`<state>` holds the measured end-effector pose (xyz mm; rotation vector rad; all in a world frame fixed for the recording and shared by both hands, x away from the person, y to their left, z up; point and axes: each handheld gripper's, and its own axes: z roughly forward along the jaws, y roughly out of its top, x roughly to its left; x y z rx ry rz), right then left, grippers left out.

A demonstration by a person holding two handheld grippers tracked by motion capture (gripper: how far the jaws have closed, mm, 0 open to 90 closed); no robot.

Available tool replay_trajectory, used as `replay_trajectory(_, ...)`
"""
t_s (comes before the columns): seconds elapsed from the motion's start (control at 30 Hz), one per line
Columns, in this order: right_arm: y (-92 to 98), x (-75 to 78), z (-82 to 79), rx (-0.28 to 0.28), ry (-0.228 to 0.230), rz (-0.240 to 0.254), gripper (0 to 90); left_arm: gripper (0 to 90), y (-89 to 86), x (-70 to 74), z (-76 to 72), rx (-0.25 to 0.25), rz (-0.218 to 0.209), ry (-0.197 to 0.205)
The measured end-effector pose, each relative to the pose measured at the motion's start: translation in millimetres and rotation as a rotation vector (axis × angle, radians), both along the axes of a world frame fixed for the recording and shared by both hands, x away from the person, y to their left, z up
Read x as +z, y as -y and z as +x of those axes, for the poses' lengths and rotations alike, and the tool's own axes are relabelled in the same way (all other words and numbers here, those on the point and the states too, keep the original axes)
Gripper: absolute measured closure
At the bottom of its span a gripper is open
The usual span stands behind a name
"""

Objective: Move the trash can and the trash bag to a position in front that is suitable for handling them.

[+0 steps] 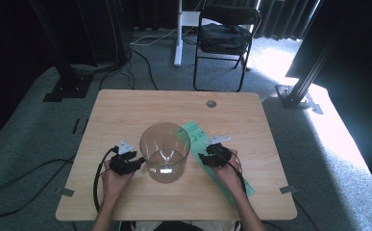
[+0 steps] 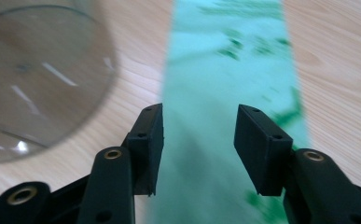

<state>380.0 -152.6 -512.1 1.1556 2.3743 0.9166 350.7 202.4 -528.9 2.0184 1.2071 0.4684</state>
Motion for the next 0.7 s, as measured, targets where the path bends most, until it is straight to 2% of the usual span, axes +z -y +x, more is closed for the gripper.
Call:
replay_trajectory(0.07,19.0,-2.4,2.7,-0.052,-0.023,-0.01,55.8,53.2,0.1,-1.0,0.8,0.001,0.005,-0.003)
replay_trajectory(0.1,19.0,-2.4,2.7,-0.052,-0.023,-0.01,55.8,53.2,0.3,-1.4,1.1,0.001,0.006,-0.006)
replay_trajectory(0.13,29.4,-4.5,3.4,-0.08,-0.037,-0.013,57.6,53.1,0.4,-1.8,1.5,0.0,0.008,-0.005)
replay_trajectory(0.5,63.4,-10.2,-0.8,-0.148,-0.069,-0.006,63.7,51.9,4.1,-4.7,2.5,-0.009,0.019,-0.014)
replay_trajectory(0.6,74.3,-12.9,-5.8,-0.163,-0.113,0.011,64.5,51.1,4.8,-5.3,2.9,-0.012,0.023,-0.018)
replay_trajectory(0.7,76.6,-14.3,-6.8,-0.171,-0.123,0.005,65.3,50.8,5.5,-5.8,3.2,-0.014,0.032,-0.02)
